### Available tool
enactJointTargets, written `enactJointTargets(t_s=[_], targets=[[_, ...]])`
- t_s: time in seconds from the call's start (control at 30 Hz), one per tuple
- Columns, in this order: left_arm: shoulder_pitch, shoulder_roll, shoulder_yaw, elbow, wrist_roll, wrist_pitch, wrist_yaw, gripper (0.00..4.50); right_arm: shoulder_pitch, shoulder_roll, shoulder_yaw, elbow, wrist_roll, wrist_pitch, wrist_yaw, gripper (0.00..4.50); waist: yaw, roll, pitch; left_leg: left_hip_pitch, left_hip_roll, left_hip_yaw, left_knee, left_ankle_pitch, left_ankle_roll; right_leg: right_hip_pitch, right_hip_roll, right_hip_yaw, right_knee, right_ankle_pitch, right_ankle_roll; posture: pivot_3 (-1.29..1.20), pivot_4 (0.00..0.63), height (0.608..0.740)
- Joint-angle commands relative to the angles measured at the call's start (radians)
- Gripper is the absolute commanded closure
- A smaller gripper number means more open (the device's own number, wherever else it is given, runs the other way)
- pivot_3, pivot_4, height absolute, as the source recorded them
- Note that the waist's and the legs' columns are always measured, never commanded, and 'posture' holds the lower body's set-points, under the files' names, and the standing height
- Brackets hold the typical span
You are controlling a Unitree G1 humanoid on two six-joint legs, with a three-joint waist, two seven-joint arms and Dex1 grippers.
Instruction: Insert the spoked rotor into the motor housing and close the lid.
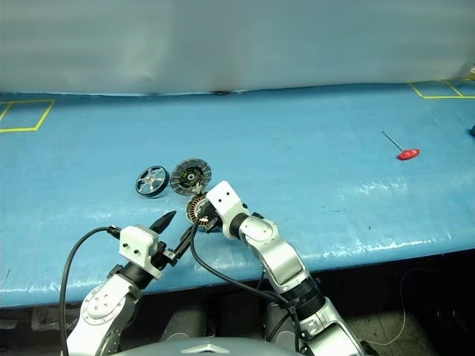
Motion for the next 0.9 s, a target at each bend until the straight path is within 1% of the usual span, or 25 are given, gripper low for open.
enactJointTargets(t_s=[0.03,0.07,0.13,0.17,0.2,0.3,0.47,0.5,0.53,0.6,0.67,0.7,0.8,0.9], targets=[[-0.005,-0.002,-0.007,-0.006,-0.002,-0.01,-0.003,1.29,0.011,0.004,-0.005,-0.003,0.003,0.002,0.007,3.83,0.0,0.0,0.0,0.0,0.0,0.0,0.0,0.0,0.0,0.0,0.0,0.0,0.0,0.0,0.0,0.0,0.15,0.74],[-0.006,-0.002,-0.007,-0.005,-0.002,-0.01,-0.003,1.29,0.01,0.004,-0.005,-0.002,0.003,0.002,0.008,3.83,0.0,0.0,0.0,0.0,0.0,0.0,0.0,0.0,0.0,0.0,0.0,0.0,0.0,0.0,0.0,0.0,0.15,0.74],[-0.007,-0.002,-0.008,-0.004,-0.002,-0.009,-0.004,1.29,0.011,0.005,-0.006,-0.002,0.001,0.001,0.003,3.11,0.0,0.0,0.0,0.0,0.0,0.0,0.0,0.0,0.0,0.0,0.0,0.0,0.0,0.0,0.0,0.0,0.15,0.74],[-0.008,-0.002,-0.008,-0.004,-0.002,-0.009,-0.004,1.29,0.011,0.006,-0.007,-0.002,-0.001,0.001,0.001,2.89,0.0,0.0,0.0,0.0,0.0,0.0,0.0,0.0,0.0,0.0,0.0,0.0,0.0,0.0,0.0,0.0,0.15,0.74],[-0.008,-0.002,-0.008,-0.004,-0.002,-0.009,-0.004,1.29,0.012,0.007,-0.009,-0.001,-0.003,-0.002,-0.004,2.56,0.0,0.0,0.0,0.0,0.0,0.0,0.0,0.0,0.0,0.0,0.0,0.0,0.0,0.0,0.0,0.0,0.15,0.74],[-0.01,-0.002,-0.01,-0.004,-0.002,-0.009,-0.004,1.29,0.014,0.015,-0.03,-0.02,0.015,-0.011,-0.004,2.56,0.002,0.0,0.0,0.0,0.0,0.0,0.0,0.0,0.0,0.0,0.0,0.0,0.0,0.0,0.0,0.0,0.15,0.74],[-0.01,-0.004,-0.011,-0.004,-0.004,-0.008,-0.004,1.29,0.018,0.054,-0.128,-0.166,0.146,0.059,0.022,2.56,0.002,0.0,0.0,-0.001,0.0,0.0,0.0,0.0,0.0,0.0,0.0,0.0,0.0,0.0,0.0,0.0,0.15,0.74],[-0.009,-0.004,-0.011,-0.004,-0.005,-0.008,-0.004,1.29,0.016,0.064,-0.156,-0.211,0.179,0.087,0.018,2.96,0.001,0.0,0.0,-0.001,0.0,0.0,0.0,0.0,0.0,-0.001,0.0,0.0,0.0,0.0,0.0,0.0,0.15,0.74],[-0.009,-0.005,-0.01,-0.003,-0.006,-0.009,-0.003,1.29,0.011,0.069,-0.18,-0.253,0.205,0.12,0.012,3.19,0.001,0.0,0.0,-0.001,0.0,0.0,0.0,0.0,0.0,-0.001,0.0,0.0,0.0,0.0,0.0,0.0,0.15,0.74],[-0.007,-0.006,-0.009,-0.004,-0.008,-0.009,-0.003,1.29,-0.001,0.068,-0.212,-0.319,0.238,0.176,-0.003,3.85,0.001,0.0,0.0,-0.001,0.0,0.0,0.0,0.0,0.0,-0.001,0.0,0.0,0.0,0.0,0.0,0.0,0.15,0.74],[-0.008,-0.006,-0.009,-0.003,-0.01,-0.009,-0.005,1.29,-0.017,0.046,-0.206,-0.355,0.215,0.222,-0.035,4.48,0.001,0.0,0.0,-0.001,0.0,0.0,0.0,0.0,0.0,-0.001,0.0,0.0,0.0,0.0,0.0,0.0,0.15,0.74],[-0.009,-0.005,-0.008,-0.002,-0.011,-0.009,-0.006,1.29,-0.026,0.023,-0.184,-0.364,0.187,0.238,-0.048,4.48,0.001,0.0,0.0,-0.001,0.0,0.0,0.0,0.0,0.0,0.0,0.0,0.0,0.0,0.0,0.0,0.0,0.15,0.74],[-0.016,-0.004,-0.007,0.001,-0.013,-0.01,-0.01,1.29,-0.063,-0.083,-0.04,-0.361,0.065,0.266,-0.068,4.48,0.0,0.0,0.0,0.0,0.0,0.0,0.0,0.0,0.0,0.0,-0.001,0.0,0.0,0.0,0.0,0.0,0.15,0.74],[-0.021,-0.003,-0.01,0.002,-0.014,-0.01,-0.015,1.29,-0.057,-0.053,0.005,-0.34,0.064,0.286,-0.091,4.48,-0.003,0.0,0.0,-0.001,0.0,0.0,0.0,0.0,0.0,-0.001,0.0,0.0,0.0,0.0,0.0,0.0,0.15,0.74]])
